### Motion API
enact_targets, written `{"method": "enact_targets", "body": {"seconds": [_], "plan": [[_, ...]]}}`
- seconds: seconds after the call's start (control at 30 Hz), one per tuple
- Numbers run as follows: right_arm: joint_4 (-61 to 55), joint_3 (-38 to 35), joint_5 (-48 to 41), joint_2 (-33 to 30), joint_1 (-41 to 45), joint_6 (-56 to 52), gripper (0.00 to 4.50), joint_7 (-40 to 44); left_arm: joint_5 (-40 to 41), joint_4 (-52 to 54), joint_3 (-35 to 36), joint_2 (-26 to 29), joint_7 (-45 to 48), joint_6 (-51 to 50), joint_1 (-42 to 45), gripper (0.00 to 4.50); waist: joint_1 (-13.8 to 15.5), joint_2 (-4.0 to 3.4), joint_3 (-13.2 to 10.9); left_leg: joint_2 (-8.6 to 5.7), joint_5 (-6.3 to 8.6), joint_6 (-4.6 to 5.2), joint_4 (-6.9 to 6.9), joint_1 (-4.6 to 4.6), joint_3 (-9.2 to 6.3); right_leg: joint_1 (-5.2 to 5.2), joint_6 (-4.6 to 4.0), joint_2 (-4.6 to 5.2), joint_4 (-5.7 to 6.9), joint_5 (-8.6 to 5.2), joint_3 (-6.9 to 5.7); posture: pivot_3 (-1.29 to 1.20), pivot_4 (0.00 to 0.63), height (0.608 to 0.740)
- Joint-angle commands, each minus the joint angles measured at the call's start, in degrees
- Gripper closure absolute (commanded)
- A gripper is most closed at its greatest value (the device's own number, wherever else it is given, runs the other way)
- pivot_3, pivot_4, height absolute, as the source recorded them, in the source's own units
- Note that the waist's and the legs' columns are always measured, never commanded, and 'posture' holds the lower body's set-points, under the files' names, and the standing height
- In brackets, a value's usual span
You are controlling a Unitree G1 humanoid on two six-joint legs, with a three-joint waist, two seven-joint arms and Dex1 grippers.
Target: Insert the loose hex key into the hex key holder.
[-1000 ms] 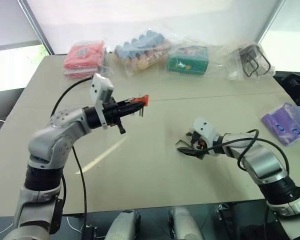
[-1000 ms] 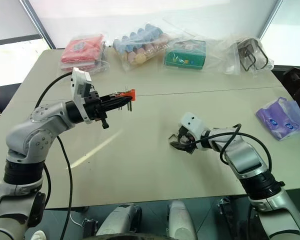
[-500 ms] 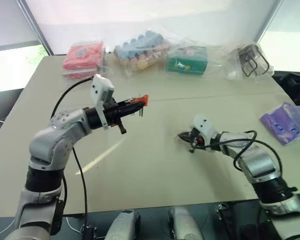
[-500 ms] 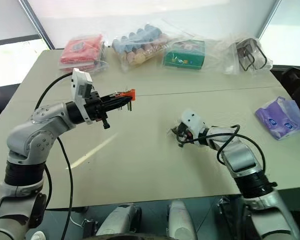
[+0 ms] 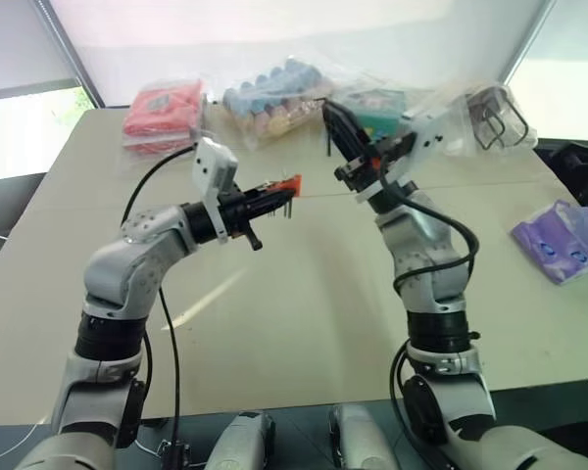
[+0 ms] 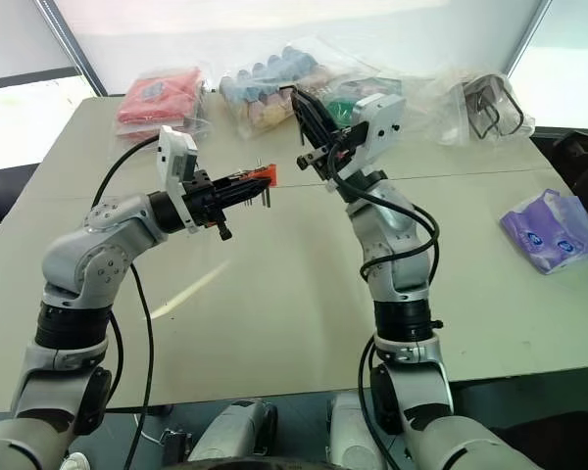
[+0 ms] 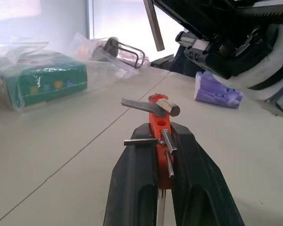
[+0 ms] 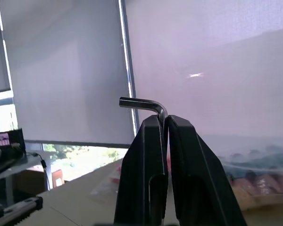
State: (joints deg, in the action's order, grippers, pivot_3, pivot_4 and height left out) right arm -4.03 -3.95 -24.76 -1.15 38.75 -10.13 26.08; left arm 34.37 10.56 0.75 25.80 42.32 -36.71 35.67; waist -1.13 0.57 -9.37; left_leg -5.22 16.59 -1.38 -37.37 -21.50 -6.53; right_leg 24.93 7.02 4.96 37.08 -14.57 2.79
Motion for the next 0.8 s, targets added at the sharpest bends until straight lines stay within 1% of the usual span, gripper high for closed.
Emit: {"method": "enact_targets", "body": {"seconds": [0.03,0.27,0.57,0.8], "plan": [[-1.75,0.9,-3.67,2.73,2.14,1.17,4.47,0.92,-0.9,-0.36,0.14,0.0,0.61,1.91,2.2,4.5,-0.09,-0.01,0.0,0.01,0.0,0.0,0.01,0.0,0.0,0.02,0.0,-0.01,0.02,0.0,0.0,0.0,0.15,0.74],[0.13,2.51,-2.52,4.19,2.01,3.71,4.47,1.23,-1.26,-1.09,0.43,0.05,1.43,1.91,3.23,4.5,-0.21,-0.01,0.0,0.01,0.0,0.0,0.06,-0.01,0.01,0.09,0.0,0.0,0.05,0.0,0.0,0.0,0.15,0.74],[1.29,4.78,-0.63,4.29,-0.62,6.22,4.47,1.25,-1.25,-1.14,0.79,-0.05,1.26,1.81,3.52,4.5,-0.22,-0.01,0.0,0.0,0.0,0.0,0.06,-0.02,0.01,0.11,0.0,0.0,0.05,0.0,0.0,0.0,0.15,0.74],[2.55,5.14,0.45,4.43,-1.06,7.66,4.47,1.1,-1.18,-1.13,0.9,-0.02,1.3,1.87,3.52,4.5,-0.23,-0.01,0.0,0.01,0.0,0.0,0.08,-0.02,0.01,0.12,0.0,0.0,0.06,0.0,0.0,0.0,0.15,0.74]]}}
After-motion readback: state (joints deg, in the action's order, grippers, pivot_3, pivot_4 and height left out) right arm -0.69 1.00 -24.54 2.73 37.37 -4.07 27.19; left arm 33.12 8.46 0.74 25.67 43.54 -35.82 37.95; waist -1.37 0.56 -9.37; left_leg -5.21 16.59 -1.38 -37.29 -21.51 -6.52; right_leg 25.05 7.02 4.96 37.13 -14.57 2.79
